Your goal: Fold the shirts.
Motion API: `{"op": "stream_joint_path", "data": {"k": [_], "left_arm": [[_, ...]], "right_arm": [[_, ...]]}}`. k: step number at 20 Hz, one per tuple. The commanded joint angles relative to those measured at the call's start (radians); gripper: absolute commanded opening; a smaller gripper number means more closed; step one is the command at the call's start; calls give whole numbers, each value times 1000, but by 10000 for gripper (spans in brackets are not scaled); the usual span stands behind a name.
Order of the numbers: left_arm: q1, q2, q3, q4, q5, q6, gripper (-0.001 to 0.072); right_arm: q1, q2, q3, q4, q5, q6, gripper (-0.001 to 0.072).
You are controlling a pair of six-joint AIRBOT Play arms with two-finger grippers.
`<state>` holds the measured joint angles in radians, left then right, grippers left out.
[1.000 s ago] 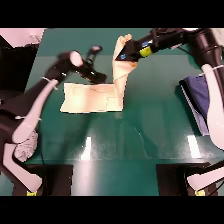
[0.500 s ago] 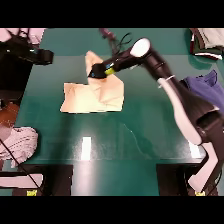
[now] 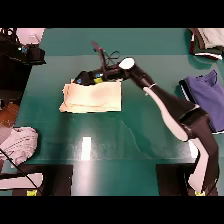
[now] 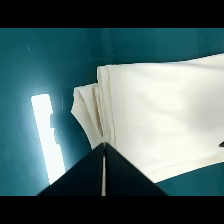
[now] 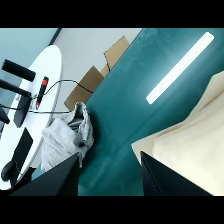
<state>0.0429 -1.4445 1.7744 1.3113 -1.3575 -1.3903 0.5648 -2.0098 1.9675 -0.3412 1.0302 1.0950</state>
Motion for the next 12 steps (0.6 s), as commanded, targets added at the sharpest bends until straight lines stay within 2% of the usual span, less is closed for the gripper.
{"op": "stream_joint_path", "data": {"k": [1, 3, 5, 8, 9, 10, 11, 12], "left_arm": [[1, 2, 0, -14, -31, 11, 29], [1, 2, 0, -14, -30, 10, 29], [1, 2, 0, -15, -29, 10, 29], [1, 2, 0, -18, -19, 10, 29], [1, 2, -1, -19, -14, 10, 29], [1, 2, -2, -22, -11, 10, 29], [1, 2, -5, -29, -7, 10, 29], [1, 1, -8, -40, -6, 10, 29]], "right_arm": [[-92, 116, -146, -169, 163, 47, 425], [-160, 204, -266, -311, 182, 118, 424], [-226, 285, -397, -410, 142, 212, 409], [-298, 368, -578, -435, 24, 271, 411], [-306, 381, -622, -435, -6, 271, 466], [-307, 384, -650, -435, -27, 271, 645], [-304, 384, -675, -435, -46, 271, 681], [-295, 384, -697, -435, -79, 271, 680]]}}
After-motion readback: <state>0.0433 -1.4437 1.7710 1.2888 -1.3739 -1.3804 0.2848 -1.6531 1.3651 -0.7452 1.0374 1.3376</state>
